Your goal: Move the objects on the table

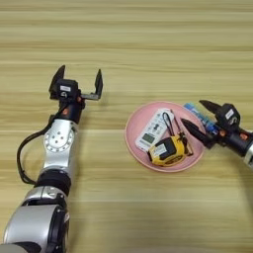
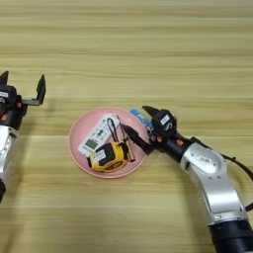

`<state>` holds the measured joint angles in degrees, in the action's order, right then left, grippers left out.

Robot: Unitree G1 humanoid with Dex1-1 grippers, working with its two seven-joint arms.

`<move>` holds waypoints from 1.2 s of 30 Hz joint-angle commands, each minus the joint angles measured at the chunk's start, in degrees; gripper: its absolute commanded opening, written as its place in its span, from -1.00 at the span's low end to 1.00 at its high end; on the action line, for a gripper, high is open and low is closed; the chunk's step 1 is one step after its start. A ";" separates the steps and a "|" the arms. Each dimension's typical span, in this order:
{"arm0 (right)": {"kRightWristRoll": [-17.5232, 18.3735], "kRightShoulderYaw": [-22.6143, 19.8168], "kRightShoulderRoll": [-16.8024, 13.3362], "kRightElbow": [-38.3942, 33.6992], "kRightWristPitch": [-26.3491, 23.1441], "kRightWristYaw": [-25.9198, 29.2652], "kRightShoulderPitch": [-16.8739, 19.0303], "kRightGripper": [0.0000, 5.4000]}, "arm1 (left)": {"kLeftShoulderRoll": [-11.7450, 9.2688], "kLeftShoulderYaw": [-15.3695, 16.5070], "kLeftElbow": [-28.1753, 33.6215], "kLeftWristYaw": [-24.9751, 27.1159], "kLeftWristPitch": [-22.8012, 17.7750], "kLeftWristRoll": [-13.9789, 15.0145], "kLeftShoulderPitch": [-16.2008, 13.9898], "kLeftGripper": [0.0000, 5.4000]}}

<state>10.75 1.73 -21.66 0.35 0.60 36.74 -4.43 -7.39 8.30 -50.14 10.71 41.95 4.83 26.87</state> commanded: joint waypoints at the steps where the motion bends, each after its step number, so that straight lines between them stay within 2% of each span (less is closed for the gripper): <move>1: 0.45 -2.68 -1.27 0.48 0.33 -0.91 -1.61 0.73 | -0.11 -0.01 -0.24 0.38 0.52 0.13 0.40 1.00; 9: 0.42 -6.11 -2.87 2.97 0.60 -1.31 -1.99 0.99 | -0.21 0.05 -0.37 0.48 0.49 0.15 0.57 1.00; 23: 3.56 -8.71 -8.42 9.33 5.69 9.38 0.50 0.99 | -0.43 0.26 -0.94 0.95 0.49 0.27 1.10 1.00; 30: -0.50 -6.61 -10.29 16.11 9.76 11.40 0.16 0.99 | -0.45 0.43 -1.07 1.20 0.57 0.27 1.33 1.00; 36: -1.87 -5.88 -10.35 19.50 11.71 11.21 -0.68 0.99 | -0.44 0.50 -1.20 1.25 0.55 0.29 1.36 1.00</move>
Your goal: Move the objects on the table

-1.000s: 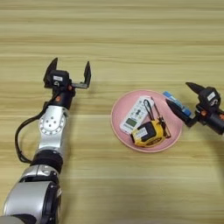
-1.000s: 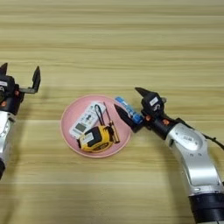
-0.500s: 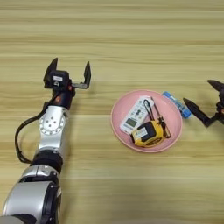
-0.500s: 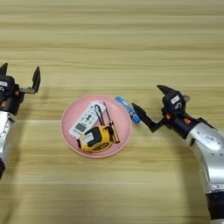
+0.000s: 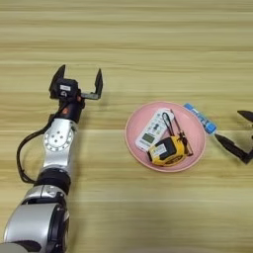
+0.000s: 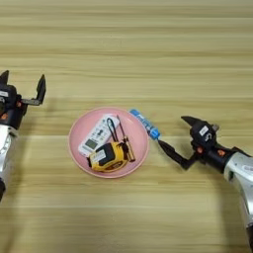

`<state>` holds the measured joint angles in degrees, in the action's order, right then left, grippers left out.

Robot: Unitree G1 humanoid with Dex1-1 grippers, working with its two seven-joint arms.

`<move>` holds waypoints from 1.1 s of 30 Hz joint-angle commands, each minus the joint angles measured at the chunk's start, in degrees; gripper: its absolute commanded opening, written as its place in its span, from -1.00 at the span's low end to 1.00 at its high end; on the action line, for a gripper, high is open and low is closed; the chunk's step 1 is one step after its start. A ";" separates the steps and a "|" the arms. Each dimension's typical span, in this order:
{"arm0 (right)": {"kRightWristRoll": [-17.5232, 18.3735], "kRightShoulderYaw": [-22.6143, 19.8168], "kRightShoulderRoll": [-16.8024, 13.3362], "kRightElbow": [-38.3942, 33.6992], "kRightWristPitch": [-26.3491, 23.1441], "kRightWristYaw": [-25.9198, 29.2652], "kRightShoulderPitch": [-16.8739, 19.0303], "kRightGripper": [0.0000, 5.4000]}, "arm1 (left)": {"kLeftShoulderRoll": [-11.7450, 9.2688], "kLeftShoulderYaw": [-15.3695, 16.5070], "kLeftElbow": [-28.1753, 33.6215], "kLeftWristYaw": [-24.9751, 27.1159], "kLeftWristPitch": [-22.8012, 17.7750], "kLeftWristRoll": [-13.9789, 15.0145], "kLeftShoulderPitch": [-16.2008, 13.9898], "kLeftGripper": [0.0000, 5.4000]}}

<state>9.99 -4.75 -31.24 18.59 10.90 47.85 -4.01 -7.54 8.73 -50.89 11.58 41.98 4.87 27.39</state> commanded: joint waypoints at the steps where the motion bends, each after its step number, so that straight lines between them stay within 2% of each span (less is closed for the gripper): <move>1: -1.28 0.75 -0.78 1.57 1.63 0.20 -1.16 0.99 | -0.28 0.06 -0.47 0.38 0.53 0.26 0.85 1.00; 6: -3.00 1.68 -0.65 3.60 2.79 -0.61 -2.05 0.99 | -0.15 0.00 -0.44 0.27 0.52 0.19 0.88 1.00; 21: -5.10 5.68 1.86 6.93 2.81 -1.48 -6.06 0.99 | 0.05 -0.05 -0.64 -0.07 0.60 0.04 0.92 1.00; 25: -5.86 6.56 2.35 8.32 2.79 -1.83 -7.36 0.85 | -0.03 0.00 -0.77 -0.10 0.68 0.04 0.95 1.00; 33: -7.48 7.68 3.10 10.55 2.25 -3.66 -9.40 0.42 | -0.24 0.09 -0.83 0.04 0.79 0.15 0.87 1.00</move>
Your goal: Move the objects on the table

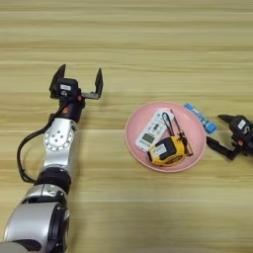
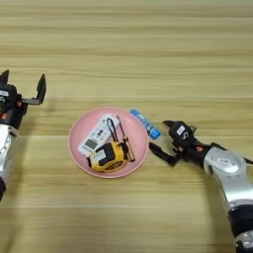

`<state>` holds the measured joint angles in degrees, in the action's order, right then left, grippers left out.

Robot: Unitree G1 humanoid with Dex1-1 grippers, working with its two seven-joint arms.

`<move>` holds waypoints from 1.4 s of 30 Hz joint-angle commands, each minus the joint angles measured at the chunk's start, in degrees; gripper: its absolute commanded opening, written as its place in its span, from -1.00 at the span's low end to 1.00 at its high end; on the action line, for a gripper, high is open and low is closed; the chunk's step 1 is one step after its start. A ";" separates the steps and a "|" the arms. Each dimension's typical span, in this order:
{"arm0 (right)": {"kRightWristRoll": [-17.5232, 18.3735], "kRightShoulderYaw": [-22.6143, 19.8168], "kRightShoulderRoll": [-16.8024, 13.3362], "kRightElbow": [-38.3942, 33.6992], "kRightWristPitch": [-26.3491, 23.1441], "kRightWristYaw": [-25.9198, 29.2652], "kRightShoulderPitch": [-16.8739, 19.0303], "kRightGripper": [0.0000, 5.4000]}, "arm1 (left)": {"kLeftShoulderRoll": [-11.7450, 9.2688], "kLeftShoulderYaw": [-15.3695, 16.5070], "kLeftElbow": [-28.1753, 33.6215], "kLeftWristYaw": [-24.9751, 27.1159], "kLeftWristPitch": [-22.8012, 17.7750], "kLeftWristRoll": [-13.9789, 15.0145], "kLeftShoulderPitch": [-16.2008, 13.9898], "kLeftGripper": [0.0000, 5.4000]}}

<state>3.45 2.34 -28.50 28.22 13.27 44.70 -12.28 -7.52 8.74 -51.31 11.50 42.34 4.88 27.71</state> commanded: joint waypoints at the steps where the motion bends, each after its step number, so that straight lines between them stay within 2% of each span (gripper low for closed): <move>1: -0.95 0.71 0.38 1.08 -0.07 -0.57 -1.21 0.36 | -0.24 0.08 -0.44 0.12 0.44 0.14 0.56 1.00; 18: -0.61 0.83 0.53 1.78 0.42 -0.78 -1.74 -0.47 | -0.21 0.12 -1.24 0.03 0.84 0.16 1.02 1.00; 28: 0.28 -0.21 0.33 1.40 0.43 -1.05 -2.12 -0.49 | -0.20 0.05 -1.43 0.01 0.93 0.05 1.23 1.00; 36: 4.50 -4.01 0.87 -2.11 2.04 -1.43 -2.79 -0.49 | -0.28 0.11 -1.63 0.20 0.89 0.19 1.36 1.00; 42: 5.93 -4.52 0.78 -4.93 2.03 -0.79 -2.14 -0.49 | -0.32 0.11 -1.81 0.29 0.89 0.19 1.49 1.00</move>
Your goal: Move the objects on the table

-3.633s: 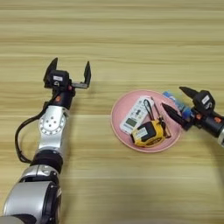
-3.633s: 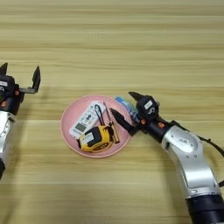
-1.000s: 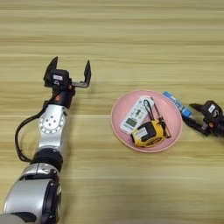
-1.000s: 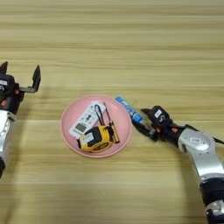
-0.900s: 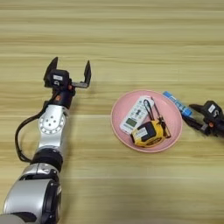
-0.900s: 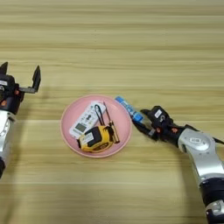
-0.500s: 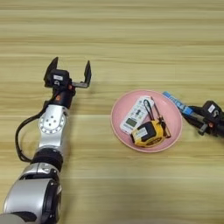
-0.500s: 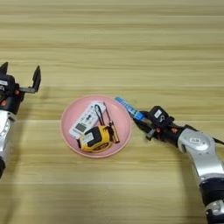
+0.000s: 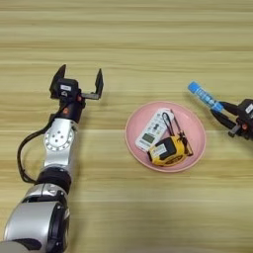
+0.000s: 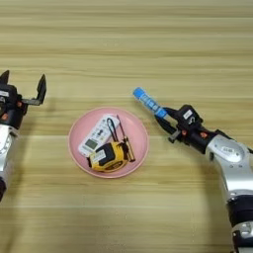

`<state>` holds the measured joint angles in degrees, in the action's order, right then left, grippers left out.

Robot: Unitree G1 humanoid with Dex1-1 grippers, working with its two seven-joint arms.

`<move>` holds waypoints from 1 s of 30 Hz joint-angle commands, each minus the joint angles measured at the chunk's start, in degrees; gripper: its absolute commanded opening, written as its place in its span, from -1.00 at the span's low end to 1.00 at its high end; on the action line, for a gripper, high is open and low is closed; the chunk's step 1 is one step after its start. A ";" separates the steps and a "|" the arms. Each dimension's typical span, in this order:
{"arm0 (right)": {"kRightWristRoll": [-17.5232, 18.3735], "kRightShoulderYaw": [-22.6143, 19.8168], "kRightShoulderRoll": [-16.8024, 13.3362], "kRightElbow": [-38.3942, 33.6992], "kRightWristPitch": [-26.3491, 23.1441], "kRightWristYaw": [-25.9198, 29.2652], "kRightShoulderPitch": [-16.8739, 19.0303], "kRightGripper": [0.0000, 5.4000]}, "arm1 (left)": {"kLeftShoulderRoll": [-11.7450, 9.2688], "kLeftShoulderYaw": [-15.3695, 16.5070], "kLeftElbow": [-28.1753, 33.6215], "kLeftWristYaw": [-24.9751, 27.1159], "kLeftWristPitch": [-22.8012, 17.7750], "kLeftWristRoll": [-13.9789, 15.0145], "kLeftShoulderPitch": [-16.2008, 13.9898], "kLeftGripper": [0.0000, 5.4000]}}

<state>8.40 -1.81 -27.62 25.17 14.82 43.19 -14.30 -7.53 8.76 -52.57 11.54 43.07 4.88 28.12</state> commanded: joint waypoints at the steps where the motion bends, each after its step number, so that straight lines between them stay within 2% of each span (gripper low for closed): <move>1: 1.29 -0.41 -0.08 -2.64 0.42 0.99 0.09 -0.49 | -0.29 0.07 -0.54 0.25 0.17 0.17 1.13 1.00; 7: 3.06 0.00 -0.32 -8.46 -0.39 2.90 1.87 -0.49 | -0.01 -0.13 0.19 2.27 0.12 1.18 1.43 1.00; 10: 3.87 0.44 -0.38 -11.75 -1.22 3.98 2.90 -0.49 | 1.56 1.13 3.00 9.97 -3.00 8.07 1.17 1.00; 12: 4.16 0.72 -0.39 -13.51 -1.74 4.59 3.46 -0.49 | 1.61 0.63 4.99 13.69 -3.12 9.98 0.51 1.00; 18: 6.28 2.04 -1.07 -18.90 -4.02 8.15 4.98 -0.49 | 2.02 -1.46 15.10 28.89 -8.36 18.28 -3.41 1.00; 24: 6.97 3.08 -1.59 -22.72 -5.92 9.95 5.64 -0.49 | 1.78 -3.47 24.49 35.34 -13.30 21.56 -6.86 1.00; 30: 7.64 3.52 -1.73 -25.63 -7.06 10.86 5.93 -0.49 | 1.44 -5.72 35.59 41.30 -22.29 27.52 -11.28 1.00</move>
<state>15.02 1.47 -28.71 1.44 8.90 53.36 -8.45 -5.55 4.06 -21.31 50.90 24.44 30.23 18.51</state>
